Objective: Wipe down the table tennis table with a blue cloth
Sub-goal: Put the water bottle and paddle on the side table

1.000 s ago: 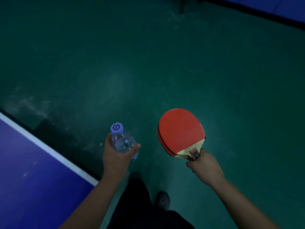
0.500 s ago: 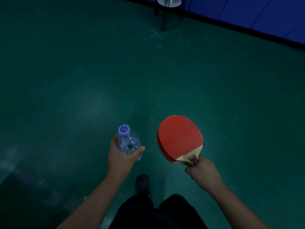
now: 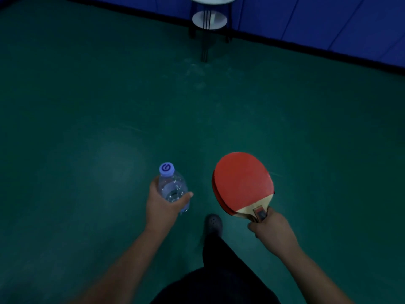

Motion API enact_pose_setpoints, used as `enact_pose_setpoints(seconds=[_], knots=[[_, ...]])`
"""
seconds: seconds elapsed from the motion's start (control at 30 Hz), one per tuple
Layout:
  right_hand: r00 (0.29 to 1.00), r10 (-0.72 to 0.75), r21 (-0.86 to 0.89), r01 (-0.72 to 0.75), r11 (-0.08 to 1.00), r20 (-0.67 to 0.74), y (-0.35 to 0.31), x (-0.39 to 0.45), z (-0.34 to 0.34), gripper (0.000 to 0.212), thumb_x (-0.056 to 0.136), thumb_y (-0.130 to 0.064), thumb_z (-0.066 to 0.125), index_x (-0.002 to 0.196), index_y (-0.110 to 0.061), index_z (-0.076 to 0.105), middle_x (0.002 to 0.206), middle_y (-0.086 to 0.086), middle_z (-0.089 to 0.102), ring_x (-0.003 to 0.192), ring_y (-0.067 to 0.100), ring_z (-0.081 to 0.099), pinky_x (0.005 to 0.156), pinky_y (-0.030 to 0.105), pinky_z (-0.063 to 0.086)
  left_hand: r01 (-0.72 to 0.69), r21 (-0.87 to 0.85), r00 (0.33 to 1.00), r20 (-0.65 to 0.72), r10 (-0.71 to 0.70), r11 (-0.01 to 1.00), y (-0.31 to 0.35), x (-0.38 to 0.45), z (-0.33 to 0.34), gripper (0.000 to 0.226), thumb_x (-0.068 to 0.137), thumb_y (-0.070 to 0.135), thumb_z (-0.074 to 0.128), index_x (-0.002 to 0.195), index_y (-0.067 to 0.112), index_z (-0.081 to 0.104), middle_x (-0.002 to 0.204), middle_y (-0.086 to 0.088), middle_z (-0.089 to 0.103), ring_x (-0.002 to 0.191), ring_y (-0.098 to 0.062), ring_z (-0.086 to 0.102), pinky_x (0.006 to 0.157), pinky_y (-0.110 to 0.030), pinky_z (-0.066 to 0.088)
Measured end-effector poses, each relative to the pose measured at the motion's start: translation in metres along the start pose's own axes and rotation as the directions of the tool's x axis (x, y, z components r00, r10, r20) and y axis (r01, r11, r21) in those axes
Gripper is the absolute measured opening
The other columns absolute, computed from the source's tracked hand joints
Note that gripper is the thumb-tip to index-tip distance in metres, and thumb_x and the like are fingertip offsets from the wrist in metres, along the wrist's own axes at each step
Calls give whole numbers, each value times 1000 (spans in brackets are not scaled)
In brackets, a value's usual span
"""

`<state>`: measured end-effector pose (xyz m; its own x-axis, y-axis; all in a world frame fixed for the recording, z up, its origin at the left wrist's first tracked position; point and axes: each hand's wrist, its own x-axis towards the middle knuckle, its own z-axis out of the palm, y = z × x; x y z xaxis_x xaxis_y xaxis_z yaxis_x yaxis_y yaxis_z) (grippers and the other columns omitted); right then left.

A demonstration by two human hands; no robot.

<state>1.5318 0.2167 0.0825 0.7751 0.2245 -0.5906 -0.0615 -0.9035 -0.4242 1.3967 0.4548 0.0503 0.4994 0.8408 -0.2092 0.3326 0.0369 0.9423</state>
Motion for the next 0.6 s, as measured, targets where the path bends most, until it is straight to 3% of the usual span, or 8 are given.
enact_pose_setpoints(seconds=[0.13, 0.23, 0.33, 0.4, 0.5, 0.6], knots=[[999, -25, -39, 26, 999, 27, -71, 84, -41, 22, 76, -25, 70, 83, -17, 51, 79, 3, 67, 73, 24, 65, 52, 27, 38, 6, -25, 997, -77, -8, 1000, 42, 97, 36, 72, 55, 24, 97, 111, 35, 53, 102, 13, 68, 86, 2, 67, 76, -20, 52], [997, -60, -64, 62, 996, 43, -129, 142, -71, 21, 76, -23, 69, 83, -16, 51, 81, 4, 67, 73, 24, 65, 53, 27, 40, -5, -37, 995, -95, 1, 999, 72, 167, 52, 78, 52, 29, 97, 117, 27, 54, 103, 12, 68, 86, 2, 67, 75, -16, 53], [996, -78, -77, 82, 994, 51, -187, 203, -92, 23, 77, -24, 70, 81, -17, 49, 79, 3, 66, 70, 21, 63, 49, 26, 35, -20, -52, 992, -129, 13, 998, 93, 238, 65, 78, 49, 34, 96, 115, 26, 56, 102, 12, 69, 88, -3, 69, 77, -21, 53], [995, -87, -83, 91, 992, 47, -225, 249, -101, 24, 77, -26, 70, 81, -17, 49, 79, 3, 66, 70, 21, 62, 49, 27, 33, -34, -49, 990, -140, 27, 998, 103, 292, 76, 72, 52, 27, 97, 112, 29, 57, 101, 13, 70, 88, -5, 69, 78, -22, 54], [996, -84, -64, 87, 994, 42, -285, 318, -110, 22, 76, -24, 70, 83, -15, 51, 80, 4, 67, 72, 23, 63, 51, 27, 36, -56, -50, 988, -147, 48, 997, 119, 383, 95, 67, 57, 16, 95, 108, 34, 56, 99, 19, 69, 84, -1, 68, 72, -12, 52], [998, -50, -48, 52, 998, 48, -349, 381, -122, 21, 77, -21, 69, 86, -11, 53, 83, 6, 67, 76, 27, 64, 56, 28, 41, -38, -61, 993, -118, 30, 997, 141, 474, 116, 70, 57, 16, 95, 113, 29, 56, 98, 13, 69, 82, 0, 67, 71, -11, 51]])
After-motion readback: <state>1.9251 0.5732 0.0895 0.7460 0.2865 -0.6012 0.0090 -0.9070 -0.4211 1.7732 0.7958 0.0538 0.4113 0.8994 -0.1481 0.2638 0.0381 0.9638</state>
